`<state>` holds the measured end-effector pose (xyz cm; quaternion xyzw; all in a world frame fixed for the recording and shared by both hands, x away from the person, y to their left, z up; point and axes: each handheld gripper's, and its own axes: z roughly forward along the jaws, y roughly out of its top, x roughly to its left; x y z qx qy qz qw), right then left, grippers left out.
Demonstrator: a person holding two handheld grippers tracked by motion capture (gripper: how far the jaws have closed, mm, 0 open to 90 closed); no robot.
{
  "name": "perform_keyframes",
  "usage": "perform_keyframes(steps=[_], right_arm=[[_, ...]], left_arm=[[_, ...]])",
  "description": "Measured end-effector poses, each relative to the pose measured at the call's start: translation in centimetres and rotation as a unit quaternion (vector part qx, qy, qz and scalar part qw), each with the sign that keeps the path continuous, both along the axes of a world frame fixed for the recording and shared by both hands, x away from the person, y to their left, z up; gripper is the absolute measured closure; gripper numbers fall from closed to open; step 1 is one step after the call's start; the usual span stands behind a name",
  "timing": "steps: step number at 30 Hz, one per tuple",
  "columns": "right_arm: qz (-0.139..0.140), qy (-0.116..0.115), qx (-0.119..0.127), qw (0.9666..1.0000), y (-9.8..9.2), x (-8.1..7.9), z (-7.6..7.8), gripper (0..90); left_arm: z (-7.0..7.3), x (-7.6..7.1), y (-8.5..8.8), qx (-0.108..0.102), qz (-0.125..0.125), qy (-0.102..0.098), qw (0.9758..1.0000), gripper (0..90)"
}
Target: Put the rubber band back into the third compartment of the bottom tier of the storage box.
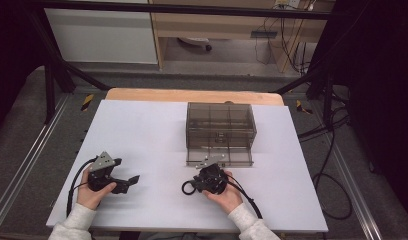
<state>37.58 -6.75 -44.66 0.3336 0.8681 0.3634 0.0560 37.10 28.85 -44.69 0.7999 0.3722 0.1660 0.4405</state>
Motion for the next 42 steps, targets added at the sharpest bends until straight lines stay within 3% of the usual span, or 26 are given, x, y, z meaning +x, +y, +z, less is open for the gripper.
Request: perform_keyframes(steps=[20,42], right_arm=[[-0.003,-0.006,-0.004,1.0000,0.01,-0.02,-0.09,83.0],[0.011,-0.013,-0.010,0.9998,0.07,-0.24,0.06,87.3]], left_arm=[[-0.01,-0.04,-0.08,0.000,-0.002,0.000,1.0000,0.9],[-0.02,0.01,0.01,-0.001,-0.001,0.001,1.0000,1.0]])
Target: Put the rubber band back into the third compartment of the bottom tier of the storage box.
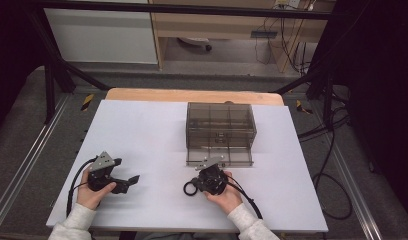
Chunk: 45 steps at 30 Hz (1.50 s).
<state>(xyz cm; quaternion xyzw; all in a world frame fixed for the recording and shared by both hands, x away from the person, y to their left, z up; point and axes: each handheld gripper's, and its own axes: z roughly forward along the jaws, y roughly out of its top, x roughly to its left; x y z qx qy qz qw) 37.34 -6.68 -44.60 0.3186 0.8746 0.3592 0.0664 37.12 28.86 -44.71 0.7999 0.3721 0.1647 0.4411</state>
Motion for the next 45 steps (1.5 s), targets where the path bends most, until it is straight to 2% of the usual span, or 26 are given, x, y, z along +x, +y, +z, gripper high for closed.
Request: perform_keyframes(steps=[25,45], right_arm=[[0.006,-0.013,0.015,0.9998,-1.0,-0.4,1.6,87.3],[0.000,-0.022,0.022,0.9995,-2.2,-0.6,3.0,87.5]], left_arm=[[0.1,0.0,0.0,0.004,0.002,-0.002,1.0000,1.0],[0.1,0.0,0.1,0.002,0.002,-0.001,1.0000,1.0]])
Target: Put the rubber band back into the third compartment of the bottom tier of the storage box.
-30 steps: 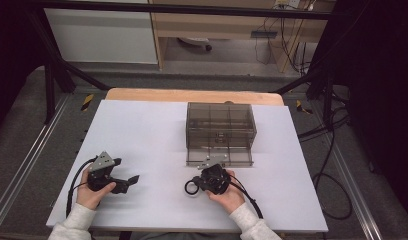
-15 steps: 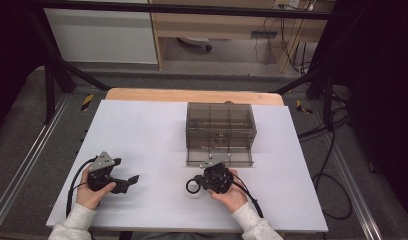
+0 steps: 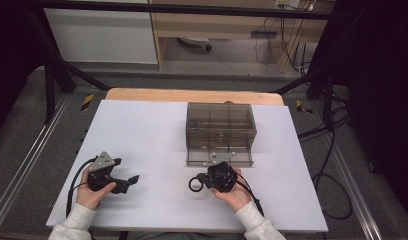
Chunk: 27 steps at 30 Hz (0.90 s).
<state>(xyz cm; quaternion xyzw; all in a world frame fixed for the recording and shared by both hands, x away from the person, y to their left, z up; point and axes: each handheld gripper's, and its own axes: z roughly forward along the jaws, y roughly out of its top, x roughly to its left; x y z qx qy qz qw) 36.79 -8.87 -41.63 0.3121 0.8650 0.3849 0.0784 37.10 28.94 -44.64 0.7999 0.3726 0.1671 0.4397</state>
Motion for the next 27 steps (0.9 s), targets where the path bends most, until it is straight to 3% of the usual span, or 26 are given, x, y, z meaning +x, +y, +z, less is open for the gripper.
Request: perform_keyframes(steps=[27], right_arm=[[-0.005,-0.009,0.006,0.9999,-1.5,0.0,1.2,87.4]], left_arm=[[0.0,0.0,-0.1,0.001,0.000,0.000,1.0000,1.1]])
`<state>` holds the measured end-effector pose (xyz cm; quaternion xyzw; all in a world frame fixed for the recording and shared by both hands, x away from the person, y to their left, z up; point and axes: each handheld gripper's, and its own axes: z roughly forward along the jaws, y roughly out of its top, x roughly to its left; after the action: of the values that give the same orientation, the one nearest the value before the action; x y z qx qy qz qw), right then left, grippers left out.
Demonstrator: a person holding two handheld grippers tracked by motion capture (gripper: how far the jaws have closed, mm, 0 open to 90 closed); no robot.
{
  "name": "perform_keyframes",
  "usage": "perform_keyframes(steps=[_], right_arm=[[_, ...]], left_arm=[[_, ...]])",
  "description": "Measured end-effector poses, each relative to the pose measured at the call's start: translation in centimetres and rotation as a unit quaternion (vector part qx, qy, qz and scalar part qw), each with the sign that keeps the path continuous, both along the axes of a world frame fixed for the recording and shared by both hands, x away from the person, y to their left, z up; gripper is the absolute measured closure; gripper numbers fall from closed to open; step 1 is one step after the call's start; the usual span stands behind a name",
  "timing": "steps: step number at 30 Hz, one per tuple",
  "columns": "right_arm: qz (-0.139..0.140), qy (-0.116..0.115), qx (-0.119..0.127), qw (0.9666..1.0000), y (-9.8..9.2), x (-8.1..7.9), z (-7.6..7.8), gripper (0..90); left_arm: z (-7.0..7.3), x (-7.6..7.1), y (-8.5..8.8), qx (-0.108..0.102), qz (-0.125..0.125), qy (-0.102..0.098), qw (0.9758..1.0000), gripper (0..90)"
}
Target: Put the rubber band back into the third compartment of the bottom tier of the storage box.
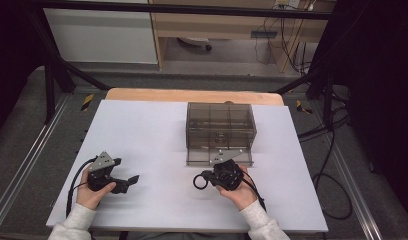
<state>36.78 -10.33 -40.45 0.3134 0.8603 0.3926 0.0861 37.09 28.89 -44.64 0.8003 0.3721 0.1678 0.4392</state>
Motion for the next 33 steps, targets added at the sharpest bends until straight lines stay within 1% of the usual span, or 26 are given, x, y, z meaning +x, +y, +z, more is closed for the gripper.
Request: perform_keyframes(steps=[15,33], right_arm=[[-0.013,-0.008,0.008,0.9999,-1.3,0.1,0.9,87.5],[-0.040,-0.012,0.016,0.9990,-3.4,0.5,1.8,87.5]], left_arm=[[0.0,0.0,0.0,0.000,0.000,-0.001,1.0000,1.2],[0.0,0.0,0.0,0.000,0.001,-0.001,1.0000,1.2]])
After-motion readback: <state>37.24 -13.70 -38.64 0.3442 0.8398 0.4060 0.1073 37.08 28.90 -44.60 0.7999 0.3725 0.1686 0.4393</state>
